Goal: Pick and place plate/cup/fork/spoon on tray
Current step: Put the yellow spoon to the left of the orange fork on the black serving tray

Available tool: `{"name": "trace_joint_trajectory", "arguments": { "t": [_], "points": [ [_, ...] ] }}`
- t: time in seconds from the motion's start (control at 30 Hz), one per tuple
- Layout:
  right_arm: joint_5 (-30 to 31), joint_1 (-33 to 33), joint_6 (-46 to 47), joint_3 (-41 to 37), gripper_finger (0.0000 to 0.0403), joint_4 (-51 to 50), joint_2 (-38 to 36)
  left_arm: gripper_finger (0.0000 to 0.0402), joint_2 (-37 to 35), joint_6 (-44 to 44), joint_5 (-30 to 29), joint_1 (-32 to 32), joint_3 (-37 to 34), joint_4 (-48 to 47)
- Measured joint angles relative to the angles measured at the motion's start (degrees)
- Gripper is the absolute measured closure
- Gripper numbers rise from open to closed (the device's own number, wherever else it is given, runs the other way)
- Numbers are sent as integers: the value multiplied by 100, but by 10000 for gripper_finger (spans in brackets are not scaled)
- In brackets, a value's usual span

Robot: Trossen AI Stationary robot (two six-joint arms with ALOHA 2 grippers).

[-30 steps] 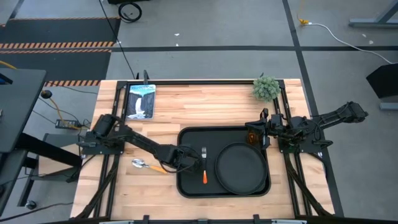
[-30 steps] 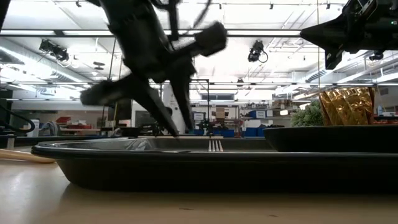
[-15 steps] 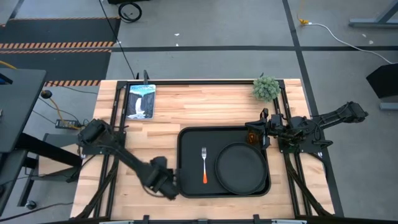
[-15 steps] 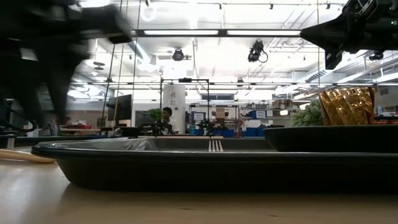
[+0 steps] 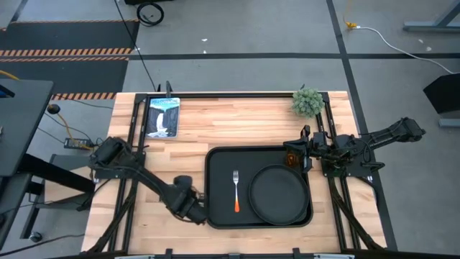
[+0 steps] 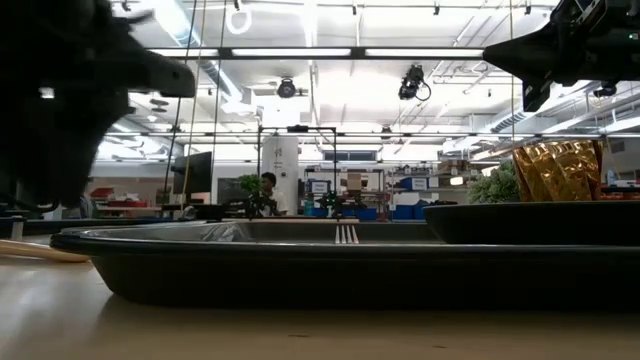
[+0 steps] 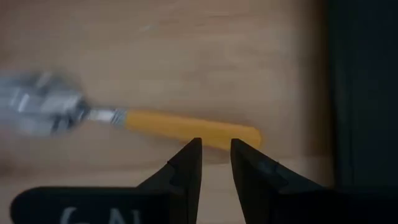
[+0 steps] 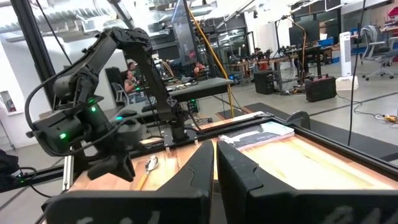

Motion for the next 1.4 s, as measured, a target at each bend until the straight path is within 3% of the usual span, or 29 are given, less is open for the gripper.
{"name": "trace_joint_trajectory", "arguments": {
  "t": [0.1,0.33,0.53,0.7,0.83,1.1,1.23,1.4],
  "points": [
    [0,-1,1,0,376,0,0,308,0,1365,5,140,0,119],
    [0,-1,2,0,376,0,0,308,2,2548,464,463,-150,31],
    [0,-1,0,0,376,0,0,308,2,4941,542,474,-162,88],
    [0,-1,0,0,376,2,-2,307,2,6447,439,312,-162,140],
    [0,0,1,0,376,0,-1,285,2,6872,378,256,-162,140],
    [0,2,0,0,376,0,-2,202,0,7137,544,260,-273,449],
    [0,-1,0,0,376,0,-1,199,2,7334,979,260,-616,1014],
    [0,1,0,0,376,0,0,219,-13,7698,963,277,-710,926]
  ]
}}
